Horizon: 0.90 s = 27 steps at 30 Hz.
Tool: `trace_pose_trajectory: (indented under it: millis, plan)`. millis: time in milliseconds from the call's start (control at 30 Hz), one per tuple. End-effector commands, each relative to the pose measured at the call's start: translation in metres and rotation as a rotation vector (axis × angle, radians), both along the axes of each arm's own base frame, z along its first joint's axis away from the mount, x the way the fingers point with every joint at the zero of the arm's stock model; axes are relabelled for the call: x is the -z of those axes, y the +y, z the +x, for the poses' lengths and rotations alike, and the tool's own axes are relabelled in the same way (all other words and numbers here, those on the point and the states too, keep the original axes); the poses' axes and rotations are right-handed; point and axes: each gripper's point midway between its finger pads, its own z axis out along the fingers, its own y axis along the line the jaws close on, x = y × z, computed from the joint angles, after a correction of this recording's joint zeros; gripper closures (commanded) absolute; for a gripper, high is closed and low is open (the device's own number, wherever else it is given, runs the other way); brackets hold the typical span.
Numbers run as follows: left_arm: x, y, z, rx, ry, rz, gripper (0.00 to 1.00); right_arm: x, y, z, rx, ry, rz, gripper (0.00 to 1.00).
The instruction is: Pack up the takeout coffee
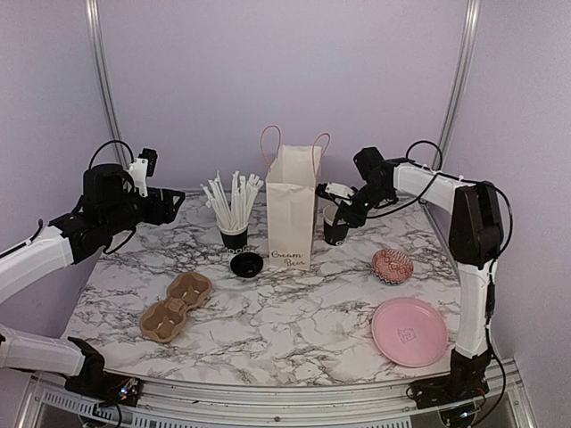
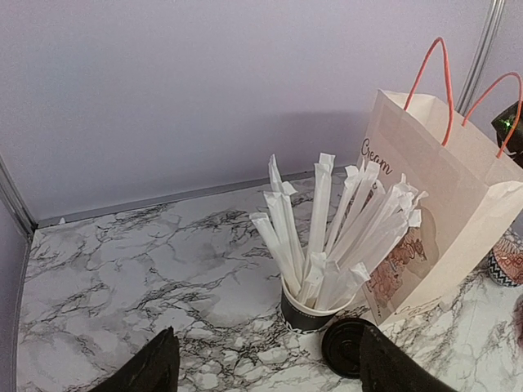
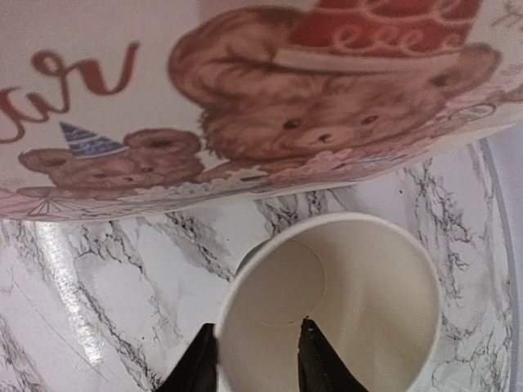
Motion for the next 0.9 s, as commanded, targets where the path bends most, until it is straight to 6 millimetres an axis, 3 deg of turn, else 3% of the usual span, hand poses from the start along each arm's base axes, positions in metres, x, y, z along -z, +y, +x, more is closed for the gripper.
trace_pose_trajectory:
  millis: [0,200,300,433,533,633,867]
  plan:
    - [-0.015,-0.003,0.002,0.010,-0.029,-0.021,0.23,-0.001,0.002,-0.007,-0.017,0.019,-0.008,0.76]
    - [-0.013,-0.003,0.003,0.008,-0.023,-0.024,0.23,-0.010,-0.001,-0.022,-0.032,0.027,-0.005,0.98]
    - [-0.013,-0.004,0.003,0.008,-0.023,-0.025,0.23,-0.026,-0.003,-0.033,-0.025,0.023,0.013,1.00]
    - [-0.012,-0.008,0.001,0.037,-0.015,-0.031,0.23,-0.052,-0.008,-0.066,-0.038,0.020,0.043,1.00]
    - [-0.010,-0.011,0.001,0.049,-0.004,-0.030,0.24,-0.064,-0.004,-0.103,-0.094,0.018,0.054,1.00]
    - [-0.009,-0.013,0.001,0.061,0.006,-0.024,0.24,-0.062,0.007,-0.150,-0.181,0.035,0.043,1.00]
    - [-0.001,-0.014,0.005,0.063,0.036,0.006,0.21,-0.053,0.060,-0.259,-0.503,0.046,-0.011,1.00]
